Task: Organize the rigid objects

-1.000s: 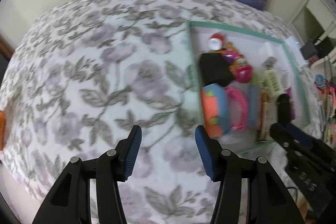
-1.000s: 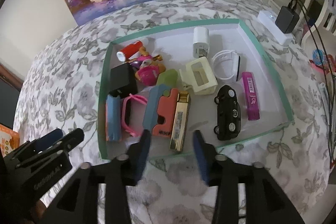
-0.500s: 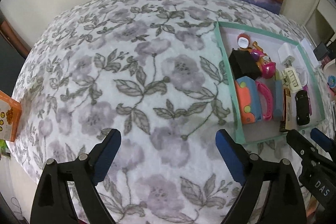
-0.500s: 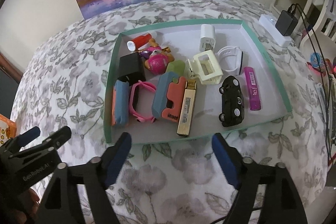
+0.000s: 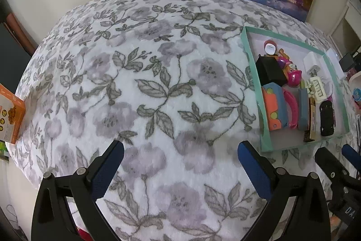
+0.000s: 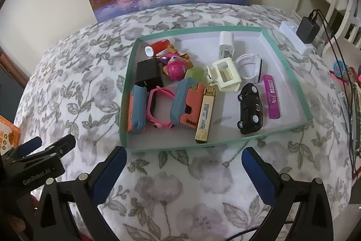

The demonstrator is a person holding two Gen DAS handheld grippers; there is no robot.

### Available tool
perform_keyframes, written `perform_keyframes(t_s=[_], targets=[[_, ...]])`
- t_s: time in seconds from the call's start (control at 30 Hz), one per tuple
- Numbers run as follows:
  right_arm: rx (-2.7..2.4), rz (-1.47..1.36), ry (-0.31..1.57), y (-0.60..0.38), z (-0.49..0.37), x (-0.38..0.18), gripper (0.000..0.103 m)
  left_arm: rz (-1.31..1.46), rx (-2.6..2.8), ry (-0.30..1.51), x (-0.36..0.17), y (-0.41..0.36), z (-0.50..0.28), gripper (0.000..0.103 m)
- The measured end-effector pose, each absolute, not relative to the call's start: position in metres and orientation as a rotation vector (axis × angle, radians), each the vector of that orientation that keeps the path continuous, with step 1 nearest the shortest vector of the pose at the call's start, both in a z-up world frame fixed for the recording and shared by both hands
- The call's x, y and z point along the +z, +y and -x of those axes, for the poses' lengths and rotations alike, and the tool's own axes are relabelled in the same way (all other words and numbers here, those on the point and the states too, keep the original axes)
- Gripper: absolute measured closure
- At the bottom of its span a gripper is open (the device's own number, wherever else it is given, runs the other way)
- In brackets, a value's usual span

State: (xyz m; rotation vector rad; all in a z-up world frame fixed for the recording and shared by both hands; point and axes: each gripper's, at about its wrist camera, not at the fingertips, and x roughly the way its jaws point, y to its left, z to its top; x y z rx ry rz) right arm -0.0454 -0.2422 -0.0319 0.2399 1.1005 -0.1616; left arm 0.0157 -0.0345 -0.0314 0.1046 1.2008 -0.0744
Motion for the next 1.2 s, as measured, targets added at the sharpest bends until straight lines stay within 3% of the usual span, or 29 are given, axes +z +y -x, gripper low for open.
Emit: perform_keyframes(t_s=[1.2], targets=[[-0.191, -0.182, 1.093, -0.235, 0.047, -0.031, 0.000, -0.092, -0.034, 1.119, -0.005, -0.019, 0.003, 0.002]])
